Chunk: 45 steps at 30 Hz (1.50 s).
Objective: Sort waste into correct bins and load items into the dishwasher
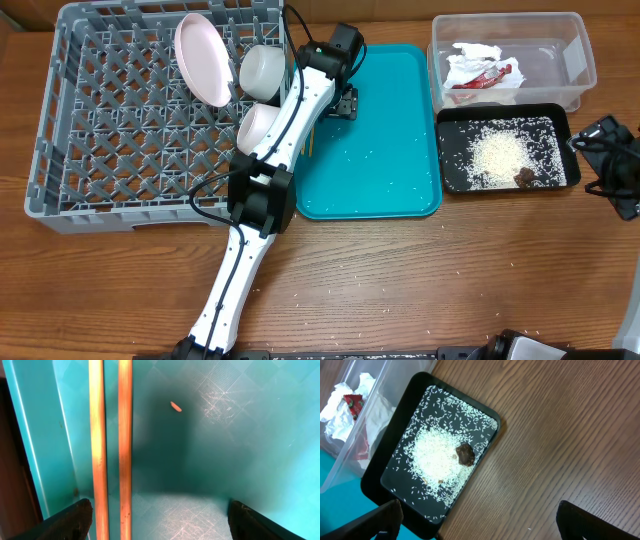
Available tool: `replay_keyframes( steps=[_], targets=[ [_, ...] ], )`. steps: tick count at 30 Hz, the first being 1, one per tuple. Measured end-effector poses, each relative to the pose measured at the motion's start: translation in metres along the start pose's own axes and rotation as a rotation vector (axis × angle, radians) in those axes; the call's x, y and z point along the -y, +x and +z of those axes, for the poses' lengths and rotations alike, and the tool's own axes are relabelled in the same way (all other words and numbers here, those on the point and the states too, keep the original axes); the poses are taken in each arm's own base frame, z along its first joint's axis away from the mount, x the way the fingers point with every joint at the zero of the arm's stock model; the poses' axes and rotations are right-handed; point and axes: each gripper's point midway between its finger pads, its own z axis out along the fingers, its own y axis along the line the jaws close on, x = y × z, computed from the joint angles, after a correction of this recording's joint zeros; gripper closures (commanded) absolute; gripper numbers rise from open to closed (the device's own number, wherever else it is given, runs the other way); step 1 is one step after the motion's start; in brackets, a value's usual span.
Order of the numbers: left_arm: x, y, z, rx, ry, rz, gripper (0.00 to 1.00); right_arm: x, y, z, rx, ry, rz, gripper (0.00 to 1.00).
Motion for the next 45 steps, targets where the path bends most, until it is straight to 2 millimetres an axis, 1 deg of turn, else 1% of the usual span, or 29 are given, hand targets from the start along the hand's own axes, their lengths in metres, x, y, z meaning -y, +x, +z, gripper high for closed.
replay_keyframes(
  steps=[7, 15, 21, 28, 38, 42, 44, 45],
  targets=[
    [0.002, -0.005, 0.001, 0.022, 0.009, -0.001, 0.12, 0.000, 0.000, 0.000, 0.000, 0.000, 0.000, 0.00],
    [0.003, -0.009, 0.001, 0.036, 0.013, -0.003, 0.08, 0.000, 0.000, 0.000, 0.000, 0.000, 0.000, 0.00],
    [0.007, -0.017, 0.002, 0.071, 0.027, -0.009, 0.05, 0.000, 0.000, 0.000, 0.000, 0.001, 0.000, 0.00],
    [0.011, -0.029, 0.001, 0.119, 0.045, -0.017, 0.03, 0.000, 0.000, 0.000, 0.000, 0.000, 0.000, 0.00],
    [0.012, -0.029, 0.001, 0.120, 0.051, -0.017, 0.04, 0.000, 0.000, 0.000, 0.000, 0.000, 0.000, 0.00],
    [0.016, -0.029, 0.001, 0.114, 0.075, -0.015, 0.04, 0.000, 0.000, 0.000, 0.000, 0.000, 0.000, 0.00],
    [0.017, -0.028, 0.000, 0.112, 0.078, -0.011, 0.04, 0.000, 0.000, 0.000, 0.000, 0.001, 0.000, 0.00],
    [0.017, -0.028, 0.000, 0.112, 0.080, -0.007, 0.06, 0.000, 0.000, 0.000, -0.001, 0.000, 0.000, 0.00]
  ],
)
